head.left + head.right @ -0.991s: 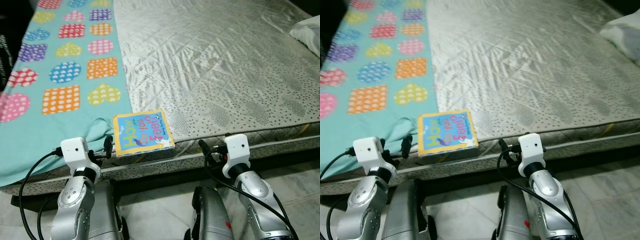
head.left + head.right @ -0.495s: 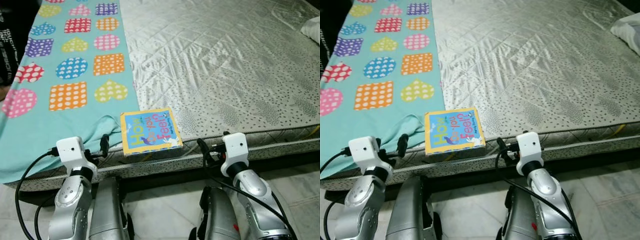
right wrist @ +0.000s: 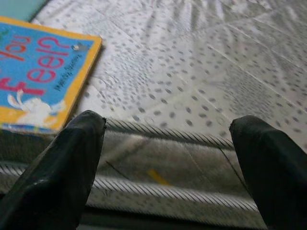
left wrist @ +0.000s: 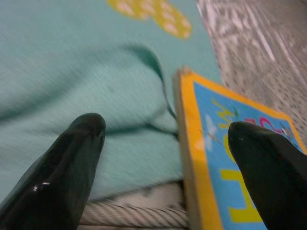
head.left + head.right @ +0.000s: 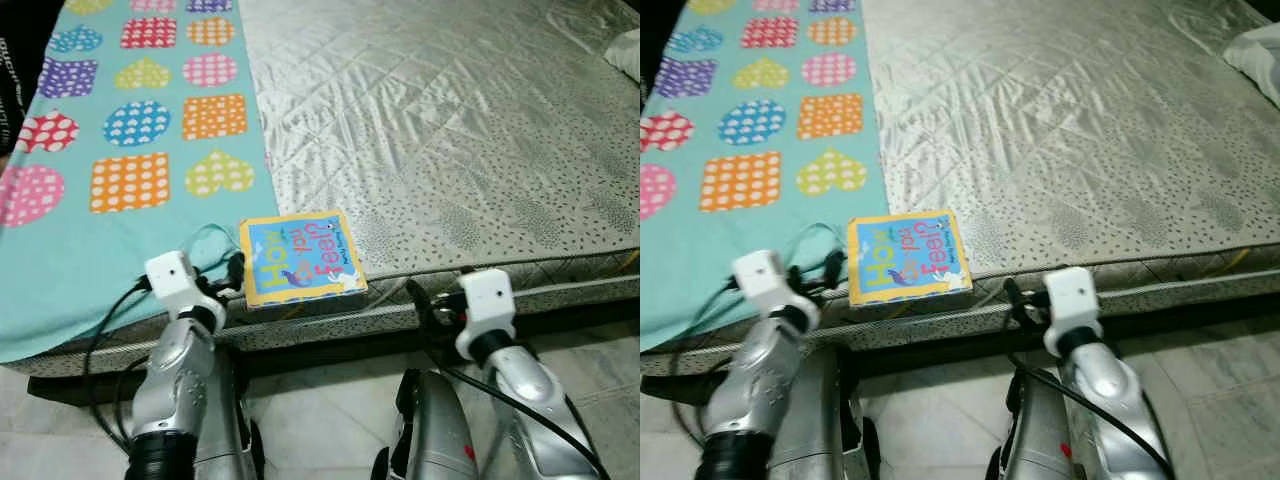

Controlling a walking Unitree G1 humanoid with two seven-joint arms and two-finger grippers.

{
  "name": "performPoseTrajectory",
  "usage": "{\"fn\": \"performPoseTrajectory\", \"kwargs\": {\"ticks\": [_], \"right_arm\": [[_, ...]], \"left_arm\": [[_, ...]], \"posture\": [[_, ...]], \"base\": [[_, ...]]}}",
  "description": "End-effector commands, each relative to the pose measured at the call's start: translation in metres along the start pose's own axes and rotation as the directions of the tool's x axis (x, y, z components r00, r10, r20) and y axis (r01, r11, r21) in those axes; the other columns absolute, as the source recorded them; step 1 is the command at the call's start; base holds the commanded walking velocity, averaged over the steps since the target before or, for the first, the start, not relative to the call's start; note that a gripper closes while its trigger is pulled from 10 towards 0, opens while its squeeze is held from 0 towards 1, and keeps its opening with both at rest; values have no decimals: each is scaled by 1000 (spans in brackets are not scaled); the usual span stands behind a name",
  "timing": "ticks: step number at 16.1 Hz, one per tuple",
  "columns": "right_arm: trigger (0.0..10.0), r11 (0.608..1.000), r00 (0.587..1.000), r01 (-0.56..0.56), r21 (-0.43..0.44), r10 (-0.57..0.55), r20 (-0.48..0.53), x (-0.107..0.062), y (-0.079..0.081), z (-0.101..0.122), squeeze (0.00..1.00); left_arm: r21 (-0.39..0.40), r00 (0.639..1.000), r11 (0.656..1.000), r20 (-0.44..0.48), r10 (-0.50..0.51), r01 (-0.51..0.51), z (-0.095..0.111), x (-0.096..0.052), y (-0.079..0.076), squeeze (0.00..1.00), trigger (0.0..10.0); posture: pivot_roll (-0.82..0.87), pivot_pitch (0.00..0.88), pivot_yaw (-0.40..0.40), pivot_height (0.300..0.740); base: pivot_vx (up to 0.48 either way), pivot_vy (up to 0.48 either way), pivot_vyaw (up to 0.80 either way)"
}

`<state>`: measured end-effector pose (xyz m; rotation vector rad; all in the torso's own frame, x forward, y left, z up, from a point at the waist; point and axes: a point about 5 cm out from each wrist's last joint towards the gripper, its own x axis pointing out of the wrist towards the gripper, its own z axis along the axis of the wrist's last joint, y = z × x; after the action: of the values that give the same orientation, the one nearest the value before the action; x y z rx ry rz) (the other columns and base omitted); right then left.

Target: Clean up the room

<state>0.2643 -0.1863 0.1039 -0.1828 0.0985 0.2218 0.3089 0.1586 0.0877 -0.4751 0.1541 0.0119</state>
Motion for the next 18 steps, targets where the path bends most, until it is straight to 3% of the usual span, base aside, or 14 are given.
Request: {"fn": "performPoseTrajectory", "kwargs": {"ticks": [1, 4, 7, 11, 14, 18], "right_arm": [[10000, 1000, 1000, 10, -3, -10, -24, -12, -9, -2, 0], [10000, 999, 998, 26, -21, -27, -50, -25, -18, -4, 0], [10000, 999, 999, 15, -30, -16, -33, -22, -17, 5, 0], [10000, 999, 1000, 5, -33, -6, -25, -17, -14, 9, 0], [10000, 999, 1000, 2, -34, -3, -21, -15, -11, 9, 0], [10000, 999, 1000, 1, -36, -2, -14, -12, -10, 10, 0]], "left_arm": [[-33, 999, 999, -32, 13, -14, -6, 0, 4, 0, 10000], [-55, 994, 998, -105, 16, -22, -16, 5, 6, 0, 10000], [-47, 981, 999, -191, -19, 10, -27, 7, 1, 0, 10000], [-52, 960, 994, -260, -102, 91, -33, 8, -5, 0, 10000], [-130, 934, 971, -274, -231, 202, -33, 5, -14, 0, 10000], [-170, 888, 943, -322, -328, 287, -38, 3, -22, 0, 10000]], "posture": [[-77, 270, -40, 526], [-86, 277, -44, 526], [-102, 280, -50, 526], [-96, 275, -45, 526], [-92, 272, -41, 526], [-93, 268, -40, 526]], "base": [[0, 0, 0], [0, 0, 0], [0, 0, 0], [0, 0, 0], [0, 0, 0], [0, 0, 0]]}}
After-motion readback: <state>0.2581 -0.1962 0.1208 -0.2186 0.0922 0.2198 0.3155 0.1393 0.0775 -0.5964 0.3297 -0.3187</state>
